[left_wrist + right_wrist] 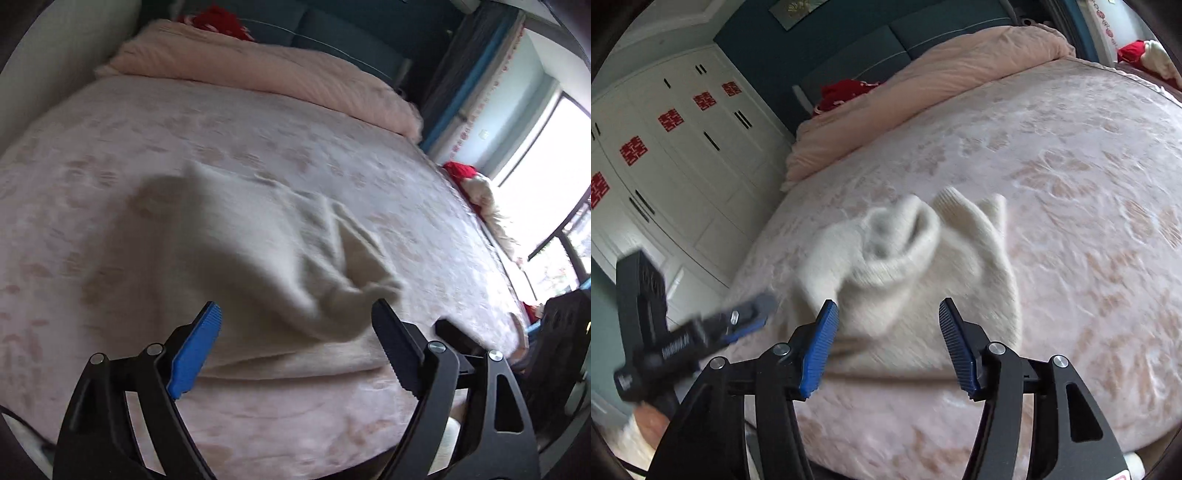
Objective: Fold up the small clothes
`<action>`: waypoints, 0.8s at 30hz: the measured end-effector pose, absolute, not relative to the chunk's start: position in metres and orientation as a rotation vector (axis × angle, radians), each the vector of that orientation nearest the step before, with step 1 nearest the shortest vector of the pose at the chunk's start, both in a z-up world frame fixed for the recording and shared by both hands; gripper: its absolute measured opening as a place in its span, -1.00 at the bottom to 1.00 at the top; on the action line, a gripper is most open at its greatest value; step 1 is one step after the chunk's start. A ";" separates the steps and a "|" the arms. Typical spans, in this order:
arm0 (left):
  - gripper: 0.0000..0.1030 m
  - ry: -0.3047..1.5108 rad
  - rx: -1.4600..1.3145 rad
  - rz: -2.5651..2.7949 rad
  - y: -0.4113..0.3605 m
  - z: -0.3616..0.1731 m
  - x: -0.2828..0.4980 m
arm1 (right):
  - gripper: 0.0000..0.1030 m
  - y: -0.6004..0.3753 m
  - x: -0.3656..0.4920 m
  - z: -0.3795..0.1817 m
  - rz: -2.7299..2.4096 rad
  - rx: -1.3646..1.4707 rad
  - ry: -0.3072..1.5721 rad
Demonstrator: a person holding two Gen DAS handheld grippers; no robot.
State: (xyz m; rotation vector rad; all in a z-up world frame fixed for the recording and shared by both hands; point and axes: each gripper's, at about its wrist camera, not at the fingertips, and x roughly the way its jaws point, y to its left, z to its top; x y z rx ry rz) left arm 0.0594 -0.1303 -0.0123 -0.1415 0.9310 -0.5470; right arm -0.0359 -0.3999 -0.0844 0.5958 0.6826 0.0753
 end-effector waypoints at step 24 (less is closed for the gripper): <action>0.57 1.085 -0.258 -0.507 -0.085 -0.061 0.077 | -0.16 -0.420 -0.044 -0.104 -0.172 0.569 0.722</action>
